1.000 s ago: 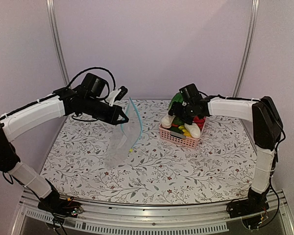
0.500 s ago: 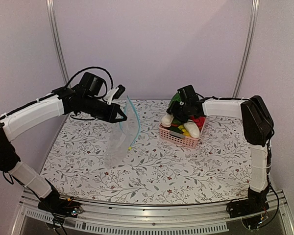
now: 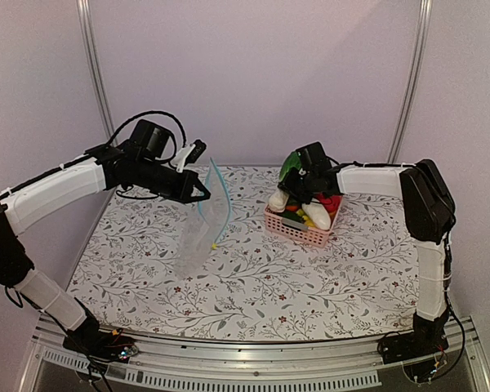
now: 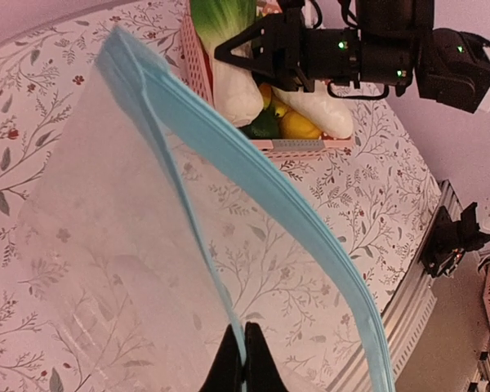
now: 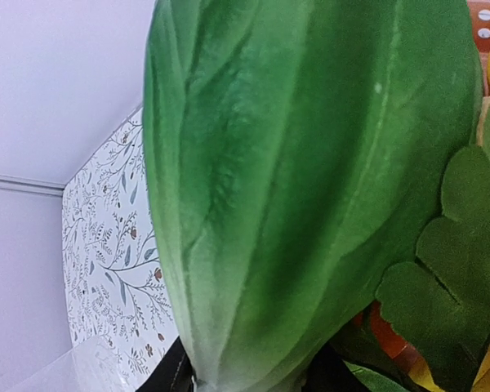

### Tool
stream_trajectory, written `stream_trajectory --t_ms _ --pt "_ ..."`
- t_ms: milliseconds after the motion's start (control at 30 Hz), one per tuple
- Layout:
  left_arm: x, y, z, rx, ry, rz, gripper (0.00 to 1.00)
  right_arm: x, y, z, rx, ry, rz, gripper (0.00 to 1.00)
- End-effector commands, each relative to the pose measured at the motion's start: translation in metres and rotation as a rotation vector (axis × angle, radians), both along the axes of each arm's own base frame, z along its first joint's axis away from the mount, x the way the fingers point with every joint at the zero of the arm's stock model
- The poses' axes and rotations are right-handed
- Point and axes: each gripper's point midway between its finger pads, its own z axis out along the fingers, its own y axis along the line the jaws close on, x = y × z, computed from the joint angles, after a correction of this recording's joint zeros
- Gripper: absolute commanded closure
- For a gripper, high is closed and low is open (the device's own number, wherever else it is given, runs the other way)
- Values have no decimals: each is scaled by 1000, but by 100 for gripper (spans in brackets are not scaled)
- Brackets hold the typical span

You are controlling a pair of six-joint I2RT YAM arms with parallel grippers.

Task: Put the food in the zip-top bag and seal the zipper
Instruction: Pick up the fake vegetable from the bin, then place the fake vegetable in the bin.

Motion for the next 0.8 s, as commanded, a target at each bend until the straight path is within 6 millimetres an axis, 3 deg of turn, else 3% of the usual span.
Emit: stream_trajectory --t_ms 0,400,767 --pt "4 7 0 -15 -1 19 100 1 2 25 44 -48 13 70" --pt "6 11 8 -48 4 28 100 -19 -27 99 15 -199 -11 71" --pt "7 14 12 -60 -3 31 100 -60 -36 170 -5 -344 50 71"
